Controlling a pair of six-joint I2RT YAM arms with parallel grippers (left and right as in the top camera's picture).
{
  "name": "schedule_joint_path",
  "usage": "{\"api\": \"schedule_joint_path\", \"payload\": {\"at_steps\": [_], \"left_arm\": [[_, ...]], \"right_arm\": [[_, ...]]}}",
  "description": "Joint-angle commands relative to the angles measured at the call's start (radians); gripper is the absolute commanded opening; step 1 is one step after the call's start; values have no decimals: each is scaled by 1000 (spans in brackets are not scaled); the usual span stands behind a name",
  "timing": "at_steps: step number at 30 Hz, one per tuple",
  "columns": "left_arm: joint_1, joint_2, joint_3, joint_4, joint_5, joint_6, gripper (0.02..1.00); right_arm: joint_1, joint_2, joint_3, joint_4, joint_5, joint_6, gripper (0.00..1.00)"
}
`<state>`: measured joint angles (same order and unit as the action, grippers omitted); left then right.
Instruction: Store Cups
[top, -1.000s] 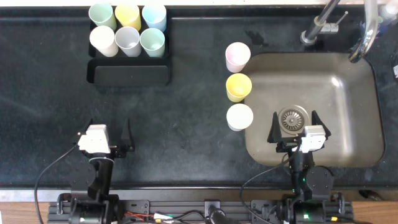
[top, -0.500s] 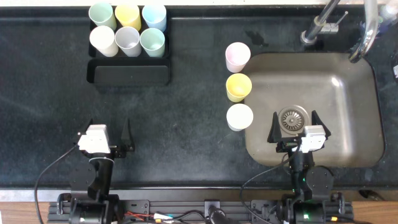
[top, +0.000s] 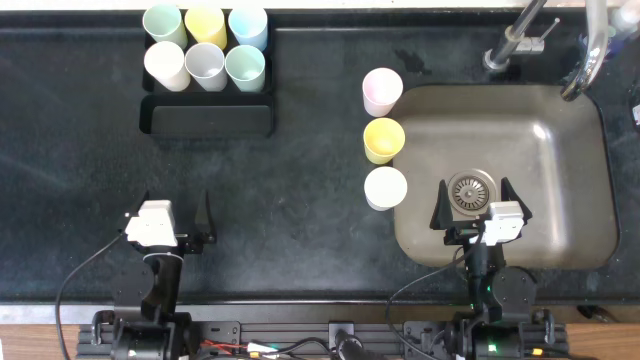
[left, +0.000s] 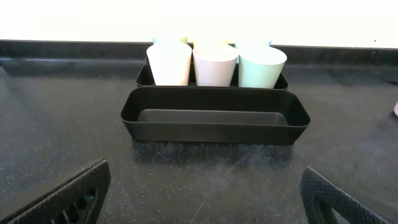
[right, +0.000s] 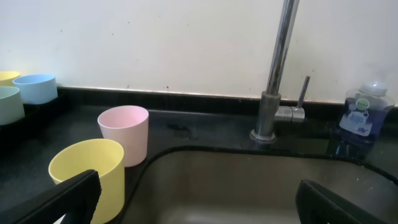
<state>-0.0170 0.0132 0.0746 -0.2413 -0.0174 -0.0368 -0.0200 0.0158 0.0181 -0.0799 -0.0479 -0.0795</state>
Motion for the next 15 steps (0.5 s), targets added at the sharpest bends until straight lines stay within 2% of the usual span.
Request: {"api": "schedule_joint_path", "payload": {"at_steps": [1, 7, 12, 15], "left_arm": [[11, 15, 2, -7, 24, -109, 1000], [11, 150, 2, 53, 32, -319, 1000], [11, 321, 22, 252, 80, -341, 1000], [10, 412, 84, 275, 85, -365, 1000]], "right_arm": [[-6, -12, -13, 5, 0, -3, 998], [-6, -12, -13, 5, 0, -3, 993], [-6, -12, -13, 5, 0, -3, 996], [-6, -12, -13, 5, 0, -3, 996]]}}
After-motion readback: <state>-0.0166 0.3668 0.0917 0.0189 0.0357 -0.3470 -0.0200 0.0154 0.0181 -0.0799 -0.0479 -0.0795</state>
